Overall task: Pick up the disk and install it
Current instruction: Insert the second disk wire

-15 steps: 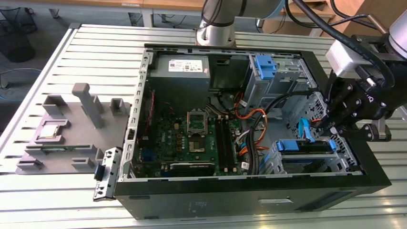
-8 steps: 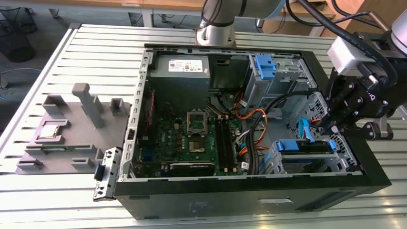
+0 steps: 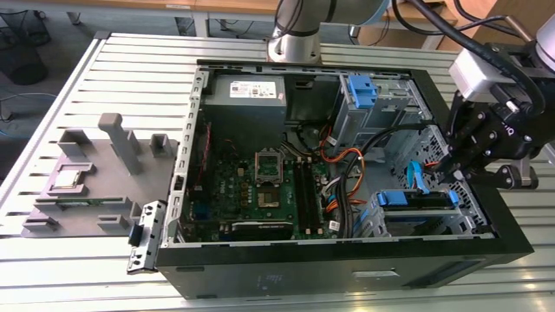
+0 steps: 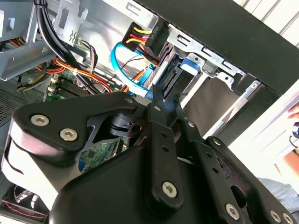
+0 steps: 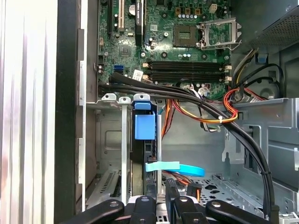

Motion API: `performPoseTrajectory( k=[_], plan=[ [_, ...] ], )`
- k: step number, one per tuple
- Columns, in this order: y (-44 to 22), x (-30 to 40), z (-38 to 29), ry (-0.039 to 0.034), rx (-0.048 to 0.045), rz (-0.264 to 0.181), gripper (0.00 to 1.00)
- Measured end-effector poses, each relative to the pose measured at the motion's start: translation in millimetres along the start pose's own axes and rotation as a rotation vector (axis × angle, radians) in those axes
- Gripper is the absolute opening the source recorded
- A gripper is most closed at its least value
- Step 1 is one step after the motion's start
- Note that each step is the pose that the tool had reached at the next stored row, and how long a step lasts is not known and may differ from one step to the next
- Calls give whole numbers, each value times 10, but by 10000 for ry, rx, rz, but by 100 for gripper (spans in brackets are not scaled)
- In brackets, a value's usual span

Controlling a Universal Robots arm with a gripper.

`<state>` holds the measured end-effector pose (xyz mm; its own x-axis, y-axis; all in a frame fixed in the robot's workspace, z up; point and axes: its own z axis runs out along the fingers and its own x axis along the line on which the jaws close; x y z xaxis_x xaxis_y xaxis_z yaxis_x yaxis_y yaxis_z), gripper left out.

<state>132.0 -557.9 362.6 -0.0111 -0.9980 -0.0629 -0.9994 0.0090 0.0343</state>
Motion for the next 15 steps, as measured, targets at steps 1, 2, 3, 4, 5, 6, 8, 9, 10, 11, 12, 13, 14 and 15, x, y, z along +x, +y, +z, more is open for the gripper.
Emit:
performPoseTrajectory(
  k=[1, 2, 3, 4, 5, 6, 8, 9, 10, 11, 12, 13, 14, 15],
  plan=[
    [-5, -3, 0, 1, 0, 0, 24],
    [-11, -4, -1, 1, 0, 0, 24],
    [-18, -6, 0, 1, 0, 0, 24],
    [-27, -8, -1, 1, 0, 0, 24],
    [-35, -10, -1, 1, 0, 0, 24],
    [-43, -12, -1, 0, 0, 0, 24],
    [-60, -15, -1, 1, 0, 0, 24],
    [-68, -17, -2, 1, 0, -1, 24],
    [-76, -19, -2, 1, 0, 0, 24],
    [-83, -20, -2, 0, 0, -1, 24],
    [-90, -22, -2, 0, 0, -1, 24],
    [-98, -24, -2, 1, 0, 0, 24],
    [-106, -27, -2, 0, 0, 0, 24],
    [-113, -30, -1, -1, 0, 0, 24]
  ],
)
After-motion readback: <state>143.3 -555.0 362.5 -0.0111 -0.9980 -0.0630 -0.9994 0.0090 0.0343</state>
